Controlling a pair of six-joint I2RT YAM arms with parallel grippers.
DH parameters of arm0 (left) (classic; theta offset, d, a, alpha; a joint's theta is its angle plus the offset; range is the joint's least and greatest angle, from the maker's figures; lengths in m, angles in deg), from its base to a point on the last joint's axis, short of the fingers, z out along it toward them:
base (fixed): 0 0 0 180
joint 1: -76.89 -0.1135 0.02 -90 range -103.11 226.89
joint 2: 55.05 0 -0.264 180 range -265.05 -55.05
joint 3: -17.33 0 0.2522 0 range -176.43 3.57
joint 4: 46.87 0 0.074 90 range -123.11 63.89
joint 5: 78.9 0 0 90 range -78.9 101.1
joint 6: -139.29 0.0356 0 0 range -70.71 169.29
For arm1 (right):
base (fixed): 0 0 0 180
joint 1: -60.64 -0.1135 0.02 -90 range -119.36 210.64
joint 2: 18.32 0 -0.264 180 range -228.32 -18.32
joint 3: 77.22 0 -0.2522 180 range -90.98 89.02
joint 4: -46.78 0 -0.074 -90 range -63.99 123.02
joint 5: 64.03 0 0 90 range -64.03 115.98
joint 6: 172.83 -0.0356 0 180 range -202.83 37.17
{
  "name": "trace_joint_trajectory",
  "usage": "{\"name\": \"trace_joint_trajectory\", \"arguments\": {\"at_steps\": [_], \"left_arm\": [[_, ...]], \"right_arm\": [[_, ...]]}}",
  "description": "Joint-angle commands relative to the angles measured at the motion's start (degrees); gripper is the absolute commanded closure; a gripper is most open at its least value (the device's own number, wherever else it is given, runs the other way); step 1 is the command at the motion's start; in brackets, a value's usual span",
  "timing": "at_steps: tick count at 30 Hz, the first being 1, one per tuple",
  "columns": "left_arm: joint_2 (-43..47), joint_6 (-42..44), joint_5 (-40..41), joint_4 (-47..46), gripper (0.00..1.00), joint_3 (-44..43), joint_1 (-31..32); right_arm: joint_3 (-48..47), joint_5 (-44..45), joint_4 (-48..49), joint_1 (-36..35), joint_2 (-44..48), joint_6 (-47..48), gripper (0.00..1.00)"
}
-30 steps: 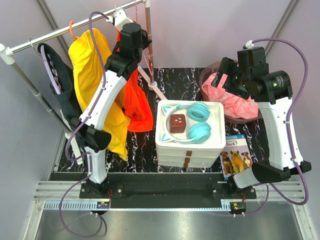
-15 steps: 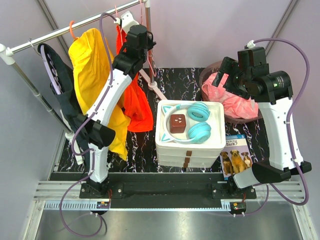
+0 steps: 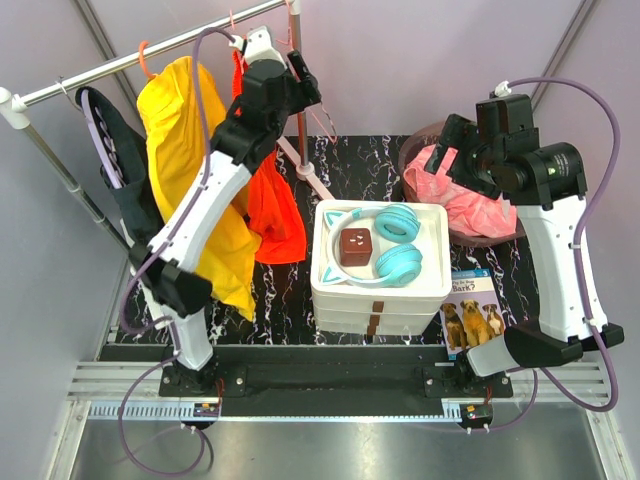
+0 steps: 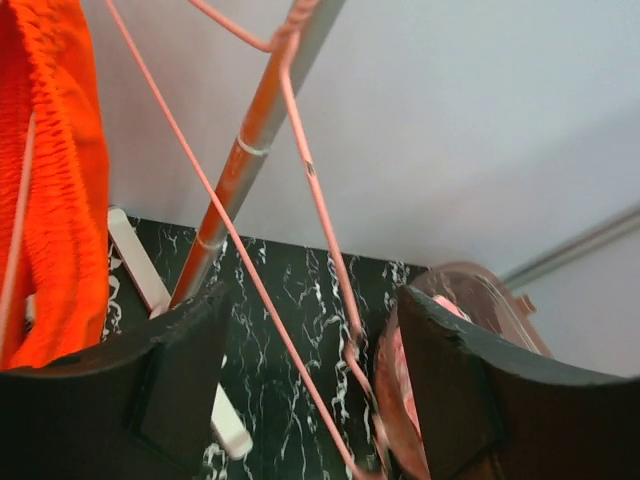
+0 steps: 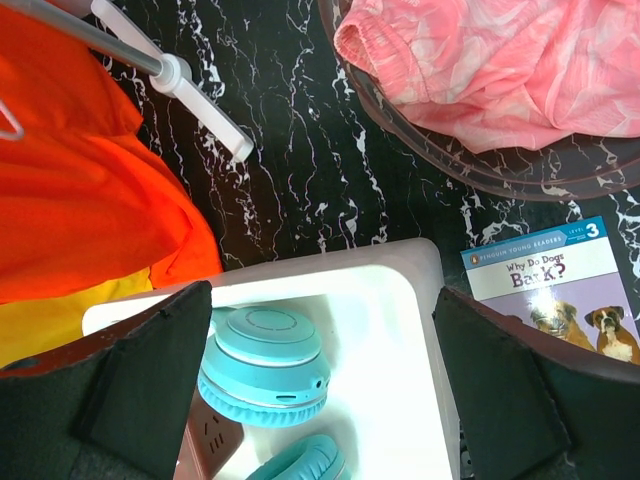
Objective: Remove the shorts from the hanger
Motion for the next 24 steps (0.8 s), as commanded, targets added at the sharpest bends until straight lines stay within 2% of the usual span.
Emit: {"name": "trace_joint_trajectory", "arguments": {"at_steps": [1, 6, 11, 14, 18, 24], "left_arm": [[13.60, 5.58, -5.62, -4.38, 0.27, 6.05, -0.05], [22.92, 6.04, -13.95, -2.19, 0.23, 11.08, -2.68], [24.95, -1.44, -26.08, 1.68, 0.26, 10.64, -11.12], [23.81, -2.84, -29.08, 2.48, 0.29, 9.94, -13.67], [21.27, -4.61, -28.92, 2.30, 0.32, 9.50, -14.82], [15.73, -1.89, -24.27, 2.04, 0.43, 5.81, -14.82]], "right_arm": [[0.10, -0.45, -4.22, 0.05, 1.70, 0.52, 0.00], [2.54, -7.12, -2.30, 0.13, 2.92, 1.13, 0.00], [5.72, -11.53, 1.13, 0.05, 5.04, 3.25, 0.00], [4.49, -14.34, 0.70, 0.13, 4.51, 4.21, 0.00], [2.47, -15.13, -0.70, 0.13, 3.81, 4.57, 0.00], [-1.39, -15.22, -3.08, 0.13, 3.02, 5.10, 0.00]]}}
